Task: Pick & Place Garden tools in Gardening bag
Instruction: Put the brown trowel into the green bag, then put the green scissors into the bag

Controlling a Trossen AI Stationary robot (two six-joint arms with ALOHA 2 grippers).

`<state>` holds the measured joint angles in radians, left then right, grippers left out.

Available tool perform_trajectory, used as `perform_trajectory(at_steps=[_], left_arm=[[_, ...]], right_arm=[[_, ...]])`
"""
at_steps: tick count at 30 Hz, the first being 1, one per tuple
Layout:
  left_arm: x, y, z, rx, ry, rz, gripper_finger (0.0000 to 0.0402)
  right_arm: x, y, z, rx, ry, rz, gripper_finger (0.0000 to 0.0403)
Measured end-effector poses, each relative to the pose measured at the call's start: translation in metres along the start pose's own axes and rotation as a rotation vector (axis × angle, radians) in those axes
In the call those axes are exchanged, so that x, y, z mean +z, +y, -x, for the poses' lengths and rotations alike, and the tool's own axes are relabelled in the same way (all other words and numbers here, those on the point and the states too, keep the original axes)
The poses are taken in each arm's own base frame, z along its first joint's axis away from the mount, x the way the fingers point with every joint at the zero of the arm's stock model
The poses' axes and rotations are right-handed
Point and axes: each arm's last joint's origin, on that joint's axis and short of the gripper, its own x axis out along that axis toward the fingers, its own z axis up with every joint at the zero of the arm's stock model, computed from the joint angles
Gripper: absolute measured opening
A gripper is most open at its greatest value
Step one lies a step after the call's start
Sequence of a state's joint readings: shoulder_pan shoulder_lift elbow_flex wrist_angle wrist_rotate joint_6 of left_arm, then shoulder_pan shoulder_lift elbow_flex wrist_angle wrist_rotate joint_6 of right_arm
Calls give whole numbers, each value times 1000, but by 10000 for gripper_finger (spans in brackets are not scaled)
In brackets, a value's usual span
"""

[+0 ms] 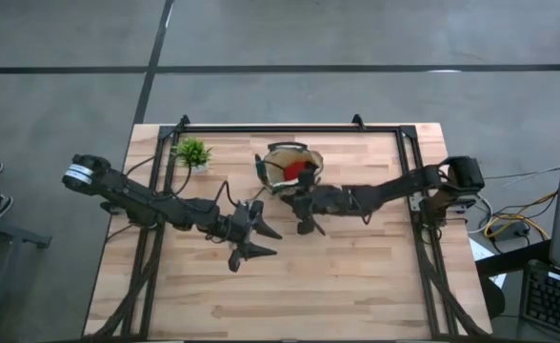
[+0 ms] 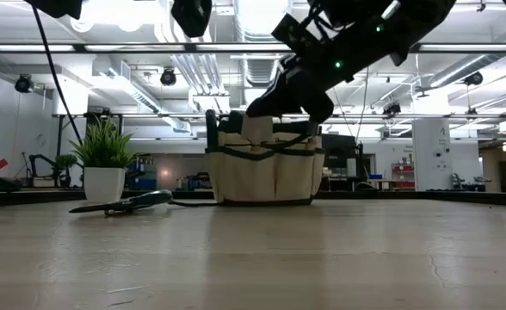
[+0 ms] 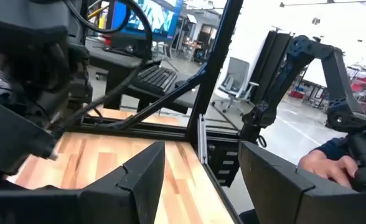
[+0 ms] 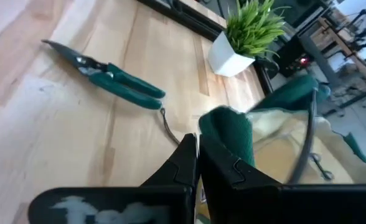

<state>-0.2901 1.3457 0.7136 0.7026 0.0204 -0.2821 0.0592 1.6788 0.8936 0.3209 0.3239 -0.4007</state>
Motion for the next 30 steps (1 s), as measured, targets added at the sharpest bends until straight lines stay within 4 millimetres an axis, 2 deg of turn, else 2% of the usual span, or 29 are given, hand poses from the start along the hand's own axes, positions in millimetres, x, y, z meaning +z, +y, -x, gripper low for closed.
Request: perform_trajectory(at_steps=[7,15,21,25,30], left_arm=[[-7,0,1,25,70,-44,209],[-13,3,1,64,133,-15,209],[-24,9,4,195,234,-43,209],[-31,14,7,305,289,-52,209],[-41,20,13,459,375,-56,209]], right_arm=[[1,-4,0,18,-22,-13,18],[2,-9,2,-29,-21,-16,114],[9,-12,8,-48,-48,-17,181],[15,-17,16,-60,-75,-15,205],[27,-18,30,-61,-128,-22,217]])
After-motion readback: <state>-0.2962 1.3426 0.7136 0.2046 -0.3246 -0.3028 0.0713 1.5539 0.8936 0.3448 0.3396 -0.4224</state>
